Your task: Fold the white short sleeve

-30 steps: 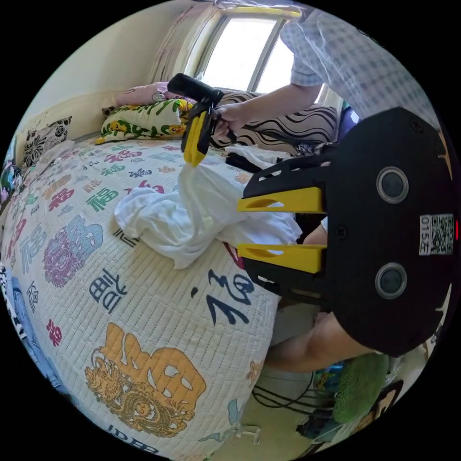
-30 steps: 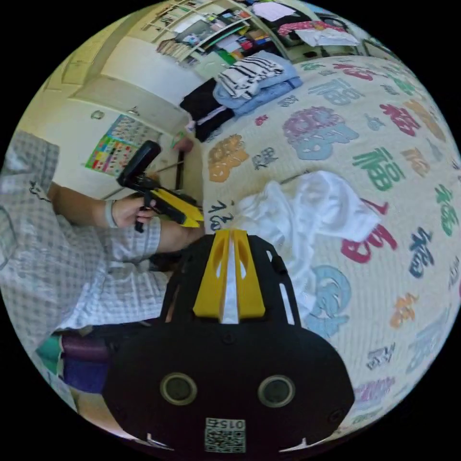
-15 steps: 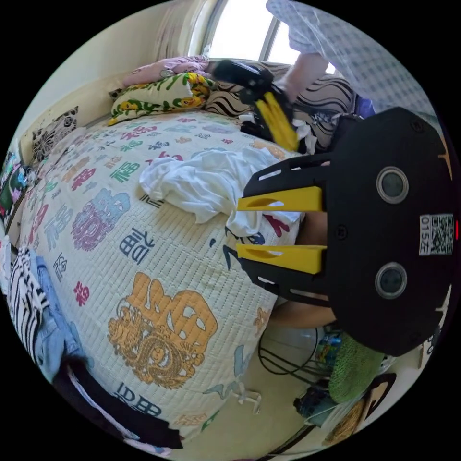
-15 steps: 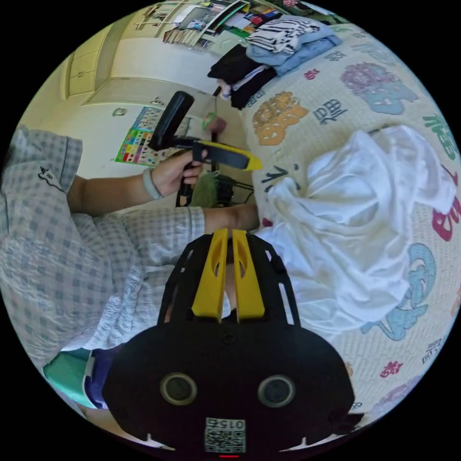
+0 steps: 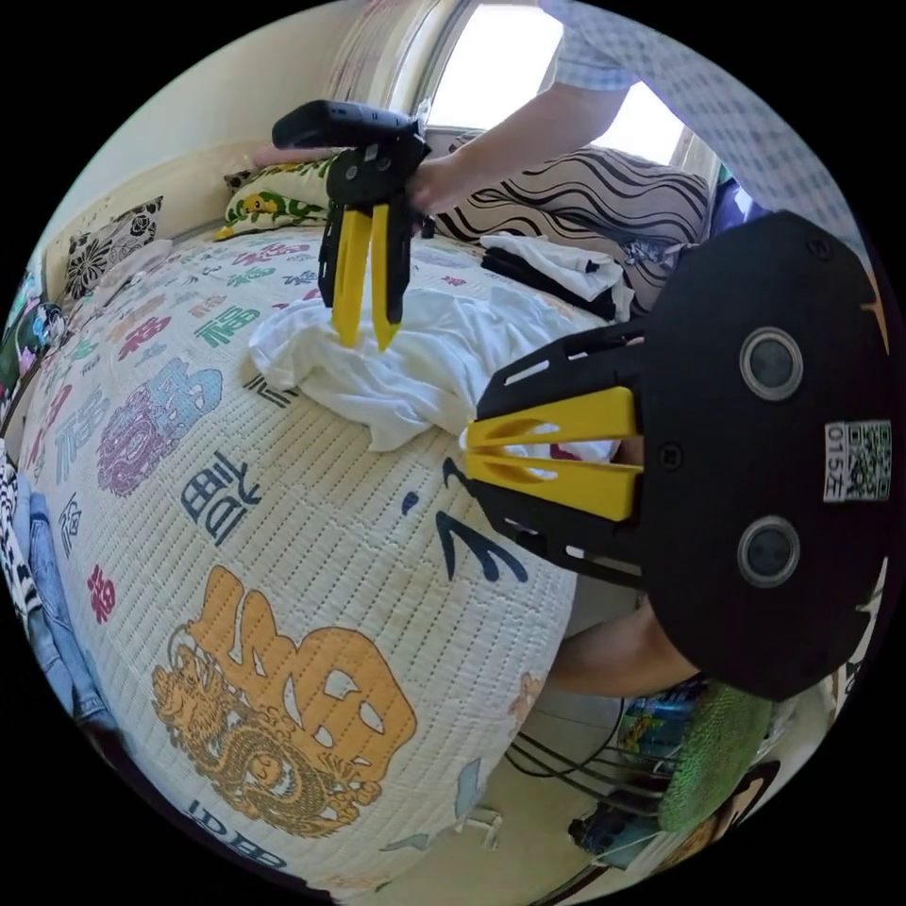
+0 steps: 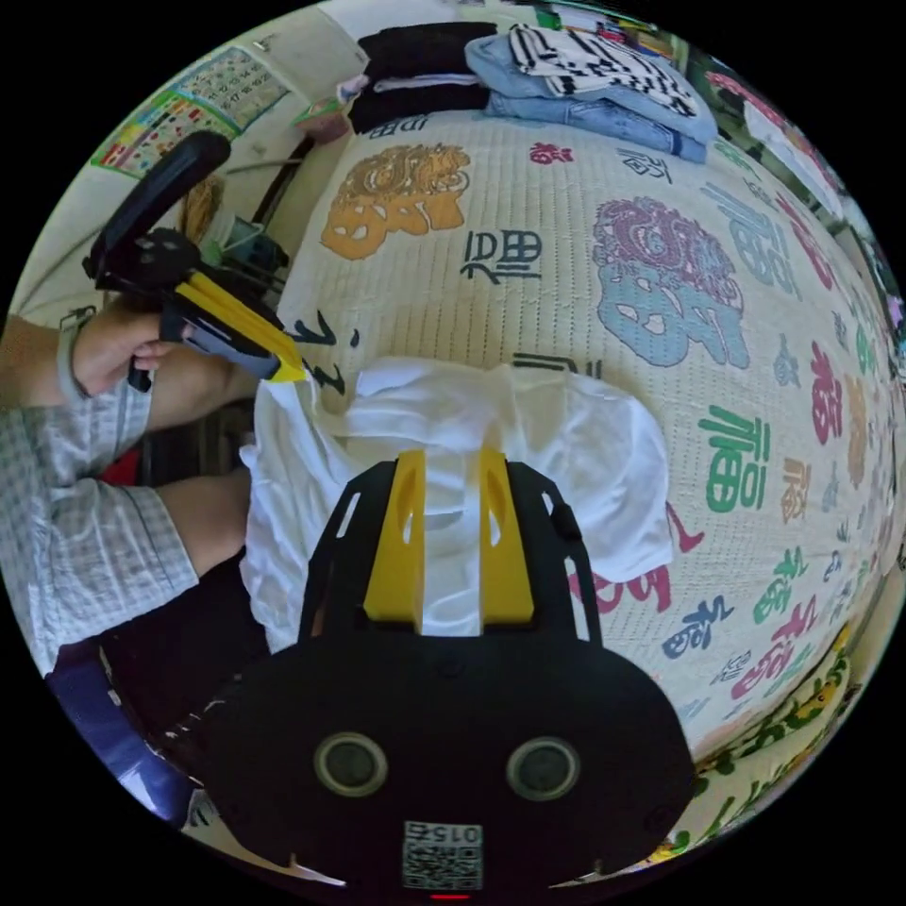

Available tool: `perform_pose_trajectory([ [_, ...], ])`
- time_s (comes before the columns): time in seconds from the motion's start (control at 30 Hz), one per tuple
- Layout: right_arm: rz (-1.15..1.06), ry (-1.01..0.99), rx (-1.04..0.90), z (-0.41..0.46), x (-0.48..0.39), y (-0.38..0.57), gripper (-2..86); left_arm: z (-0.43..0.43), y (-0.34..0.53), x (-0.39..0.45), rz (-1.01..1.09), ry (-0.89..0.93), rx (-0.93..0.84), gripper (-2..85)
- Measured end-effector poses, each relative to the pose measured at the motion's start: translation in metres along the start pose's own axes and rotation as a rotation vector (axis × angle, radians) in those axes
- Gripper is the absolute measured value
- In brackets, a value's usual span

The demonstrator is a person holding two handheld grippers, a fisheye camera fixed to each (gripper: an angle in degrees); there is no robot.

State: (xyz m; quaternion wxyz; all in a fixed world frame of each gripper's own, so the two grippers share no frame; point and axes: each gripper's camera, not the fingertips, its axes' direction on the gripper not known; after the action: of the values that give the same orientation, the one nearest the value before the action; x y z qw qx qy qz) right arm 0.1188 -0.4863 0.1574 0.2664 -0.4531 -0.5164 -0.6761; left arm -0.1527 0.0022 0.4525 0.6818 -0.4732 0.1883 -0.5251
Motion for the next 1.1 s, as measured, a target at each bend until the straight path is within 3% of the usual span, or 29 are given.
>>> perform_pose_trajectory([
  [0.3,-0.073,0.232,-0.029,0.003,-0.075,-0.035,5.9,-0.017,0.056,0.004,0.076,0.064,0.016,-0.8],
  [0.43,-0.220,0.539,-0.015,0.009,-0.132,-0.042,6.7,-0.026,0.084,0.006,0.087,0.102,0.030,-0.8],
  [0.5,-0.274,0.598,-0.023,0.017,-0.153,-0.045,5.9,-0.028,0.096,0.006,0.088,0.116,0.028,-0.8],
  [0.63,-0.246,0.598,-0.061,0.030,-0.184,-0.055,5.2,-0.028,0.124,-0.001,0.056,0.140,0.026,-0.9],
  [0.97,-0.201,0.366,-0.115,0.018,-0.242,-0.049,7.3,-0.035,0.188,0.008,0.081,0.170,0.010,-0.9],
  [1.1,-0.233,0.409,-0.146,0.021,-0.271,-0.047,1.6,-0.039,0.219,0.012,0.072,0.185,0.019,-0.9],
])
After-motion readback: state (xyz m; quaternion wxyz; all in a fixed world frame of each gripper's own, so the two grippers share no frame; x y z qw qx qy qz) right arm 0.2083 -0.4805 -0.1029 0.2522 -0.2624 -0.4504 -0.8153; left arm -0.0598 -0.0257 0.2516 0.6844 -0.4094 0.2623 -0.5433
